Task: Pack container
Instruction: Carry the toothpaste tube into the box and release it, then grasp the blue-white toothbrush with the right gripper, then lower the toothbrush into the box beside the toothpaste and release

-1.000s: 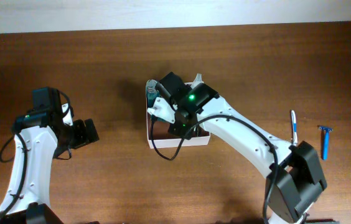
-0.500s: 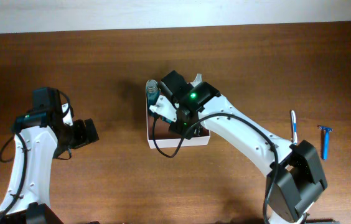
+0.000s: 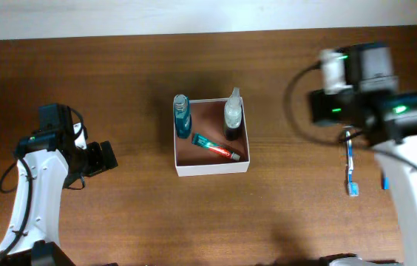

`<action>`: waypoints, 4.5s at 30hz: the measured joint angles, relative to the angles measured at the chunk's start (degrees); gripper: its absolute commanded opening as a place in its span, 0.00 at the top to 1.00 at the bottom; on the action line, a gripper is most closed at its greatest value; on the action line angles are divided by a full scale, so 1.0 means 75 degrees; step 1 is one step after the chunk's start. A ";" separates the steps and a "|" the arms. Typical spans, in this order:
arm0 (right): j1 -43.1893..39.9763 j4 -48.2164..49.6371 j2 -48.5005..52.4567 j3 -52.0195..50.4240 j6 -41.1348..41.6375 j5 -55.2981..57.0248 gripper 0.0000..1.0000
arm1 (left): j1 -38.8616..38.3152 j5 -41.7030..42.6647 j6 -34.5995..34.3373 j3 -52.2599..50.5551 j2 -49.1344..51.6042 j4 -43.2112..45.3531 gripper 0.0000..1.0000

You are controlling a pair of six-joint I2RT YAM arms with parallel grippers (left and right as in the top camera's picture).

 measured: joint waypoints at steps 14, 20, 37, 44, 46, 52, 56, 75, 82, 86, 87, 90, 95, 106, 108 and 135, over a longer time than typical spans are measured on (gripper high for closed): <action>-0.2975 0.1221 0.1804 -0.2798 0.0224 -0.0927 0.28 | 0.0000 0.0000 0.0000 0.0000 0.0000 -0.0111 0.01; -0.3483 0.1547 0.2751 -0.3005 0.0224 -0.1233 0.28 | 0.0000 0.0000 0.0000 0.0000 0.0000 -0.0143 0.01; -0.3509 0.1693 0.3861 -0.3040 0.0364 -0.1259 0.42 | 0.0000 0.0000 0.0000 0.0000 0.0000 -0.0146 0.01; -0.3509 0.1737 0.3861 -0.3080 0.0391 -0.1192 0.69 | 0.0000 0.0000 0.0000 0.0000 0.0000 -0.0169 0.01; -0.3509 0.1740 0.3861 -0.3086 0.0402 -0.1177 0.75 | 0.0000 0.0000 0.0000 0.0000 0.0000 -0.0169 0.01; -0.3509 0.1743 0.3861 -0.3095 0.0388 -0.1177 0.88 | 0.0000 0.0000 0.0000 0.0000 0.0000 -0.0169 0.01; -0.3509 0.1749 0.3861 -0.3095 0.0393 -0.1177 0.92 | 0.0000 0.0000 0.0000 0.0000 0.0000 -0.0169 0.00; -0.3509 0.1443 0.3856 -0.3025 0.0391 -0.1661 0.96 | 0.0000 0.0000 0.0000 0.0000 0.0000 -0.0172 0.01; -0.3194 0.0746 0.2637 -0.2174 0.0254 -0.2066 0.96 | 0.0000 0.0000 0.0000 0.0000 0.0000 -0.0172 0.01; -0.2241 0.0644 0.1349 -0.1670 -0.0146 -0.2183 0.96 | 0.0000 0.0000 0.0000 0.0000 0.0000 -0.0172 0.01; -0.1923 0.0644 0.1070 -0.1574 -0.0291 -0.2218 0.96 | 0.0000 0.0000 0.0000 0.0000 0.0000 -0.0172 0.01; -0.0554 0.0702 0.0251 -0.1326 -0.1000 -0.2241 0.96 | 0.0000 0.0000 0.0000 0.0000 0.0000 -0.0172 0.01; 0.1714 0.0868 -0.0321 -0.1271 -0.2116 -0.1990 0.96 | 0.0000 0.0000 0.0000 0.0000 0.0000 -0.0172 0.01; 0.4039 0.1617 0.1081 -0.1271 -0.3314 -0.1250 0.96 | 0.0000 0.0000 0.0000 0.0000 0.0000 -0.0172 0.01; 0.4039 0.1760 0.1536 -0.1271 -0.3389 -0.1180 0.96 | 0.0000 0.0000 0.0000 0.0000 0.0000 -0.0172 0.00; 0.4039 0.2171 0.2795 -0.1271 -0.3372 -0.1078 0.68 | 0.0000 0.0000 0.0000 0.0000 0.0000 -0.0172 0.01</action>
